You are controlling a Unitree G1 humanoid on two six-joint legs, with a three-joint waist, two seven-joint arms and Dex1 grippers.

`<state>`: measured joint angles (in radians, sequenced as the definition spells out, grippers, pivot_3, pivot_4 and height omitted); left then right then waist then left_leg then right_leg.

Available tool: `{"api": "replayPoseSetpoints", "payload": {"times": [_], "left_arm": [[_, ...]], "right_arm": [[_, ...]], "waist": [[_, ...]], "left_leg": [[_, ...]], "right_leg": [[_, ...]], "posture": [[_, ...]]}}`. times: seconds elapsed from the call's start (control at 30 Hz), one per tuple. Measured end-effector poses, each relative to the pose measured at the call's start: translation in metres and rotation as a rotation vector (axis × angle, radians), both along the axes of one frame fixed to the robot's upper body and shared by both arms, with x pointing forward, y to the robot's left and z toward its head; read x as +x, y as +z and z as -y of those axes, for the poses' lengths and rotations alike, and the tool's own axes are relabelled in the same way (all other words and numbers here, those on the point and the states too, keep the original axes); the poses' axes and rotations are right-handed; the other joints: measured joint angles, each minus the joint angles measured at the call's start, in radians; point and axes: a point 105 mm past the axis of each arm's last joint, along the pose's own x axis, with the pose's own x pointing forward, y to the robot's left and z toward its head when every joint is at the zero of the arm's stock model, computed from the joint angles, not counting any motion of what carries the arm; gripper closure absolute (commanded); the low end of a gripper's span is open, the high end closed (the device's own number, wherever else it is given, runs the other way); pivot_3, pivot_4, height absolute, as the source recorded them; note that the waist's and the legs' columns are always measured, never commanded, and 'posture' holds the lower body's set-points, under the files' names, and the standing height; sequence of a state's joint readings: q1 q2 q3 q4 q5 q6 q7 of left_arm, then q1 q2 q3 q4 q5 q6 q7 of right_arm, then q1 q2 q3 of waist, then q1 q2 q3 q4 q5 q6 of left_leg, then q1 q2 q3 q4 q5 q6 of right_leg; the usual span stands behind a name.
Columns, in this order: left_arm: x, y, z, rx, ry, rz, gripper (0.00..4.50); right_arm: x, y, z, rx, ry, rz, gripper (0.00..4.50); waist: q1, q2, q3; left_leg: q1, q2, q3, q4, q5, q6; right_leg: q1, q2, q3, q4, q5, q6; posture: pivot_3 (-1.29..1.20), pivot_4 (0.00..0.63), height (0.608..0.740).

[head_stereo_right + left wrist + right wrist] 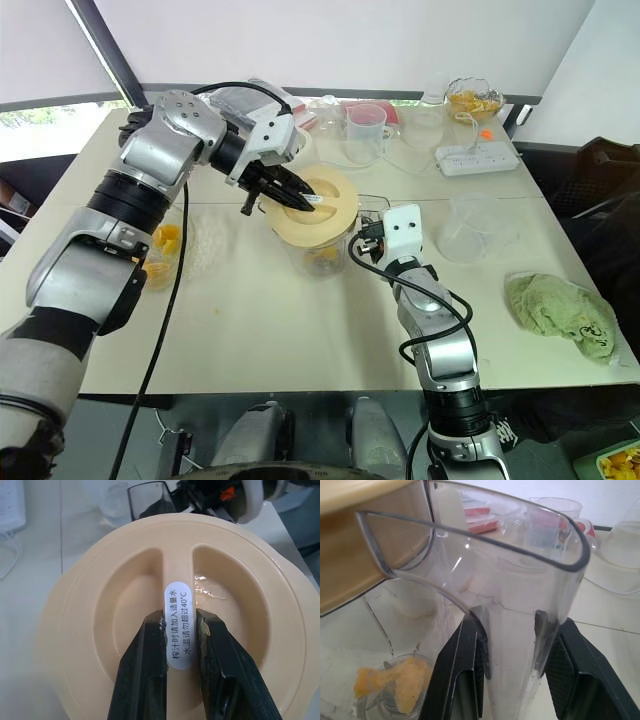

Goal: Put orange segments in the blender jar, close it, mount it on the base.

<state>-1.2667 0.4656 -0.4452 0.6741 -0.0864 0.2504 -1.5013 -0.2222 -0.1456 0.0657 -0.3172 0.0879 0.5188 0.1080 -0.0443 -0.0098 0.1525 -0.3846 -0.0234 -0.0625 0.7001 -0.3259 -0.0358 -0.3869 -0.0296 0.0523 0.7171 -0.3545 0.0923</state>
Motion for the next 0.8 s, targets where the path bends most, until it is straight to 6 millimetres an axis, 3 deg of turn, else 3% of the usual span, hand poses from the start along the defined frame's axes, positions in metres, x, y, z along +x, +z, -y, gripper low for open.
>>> {"api": "replayPoseSetpoints", "payload": {"times": [0.13,0.27,0.6,0.77,0.8], "left_arm": [[0.0056,-0.0014,0.0077,-0.014,0.083,-0.024,4.24],[0.0069,-0.0045,0.0106,-0.018,0.138,-0.066,4.24],[0.0039,-0.0046,0.0081,-0.029,0.142,-0.041,4.24],[0.0103,-0.0045,0.0051,-0.035,0.188,0.006,1.71],[0.0110,-0.0027,0.0057,-0.034,0.192,0.023,1.71]], "right_arm": [[0.0022,-0.0034,0.0057,0.002,-0.021,-0.014,3.31],[0.0044,-0.0075,0.0073,0.002,-0.027,-0.030,3.31],[0.0048,-0.0066,0.0060,0.001,-0.018,-0.027,3.31],[0.0050,-0.0053,0.0034,0.000,-0.004,-0.023,3.36],[0.0053,-0.0042,0.0022,-0.003,-0.001,-0.019,3.36]], "waist": [[0.004,0.001,-0.001],[0.005,0.005,-0.004],[0.003,0.006,-0.004],[0.000,0.006,-0.004],[0.000,0.006,-0.004]], "left_leg": [[0.001,0.000,0.000,0.000,0.000,0.000],[0.014,0.000,-0.003,-0.003,-0.001,0.002],[0.014,0.000,-0.004,-0.004,-0.001,0.002],[0.013,0.000,-0.005,-0.004,-0.001,0.002],[0.013,0.000,-0.005,-0.004,-0.001,0.002]], "right_leg": [[0.002,0.000,0.000,0.000,0.000,0.000],[0.017,0.001,-0.002,-0.009,0.000,0.000],[0.019,0.001,-0.002,-0.012,0.000,0.000],[0.018,0.001,-0.002,-0.013,0.000,0.000],[0.018,0.001,-0.002,-0.013,0.000,0.000]], "posture": [[0.00,0.150,0.740],[0.00,0.150,0.740],[0.00,0.150,0.740],[0.00,0.150,0.740],[0.00,0.150,0.740]]}}
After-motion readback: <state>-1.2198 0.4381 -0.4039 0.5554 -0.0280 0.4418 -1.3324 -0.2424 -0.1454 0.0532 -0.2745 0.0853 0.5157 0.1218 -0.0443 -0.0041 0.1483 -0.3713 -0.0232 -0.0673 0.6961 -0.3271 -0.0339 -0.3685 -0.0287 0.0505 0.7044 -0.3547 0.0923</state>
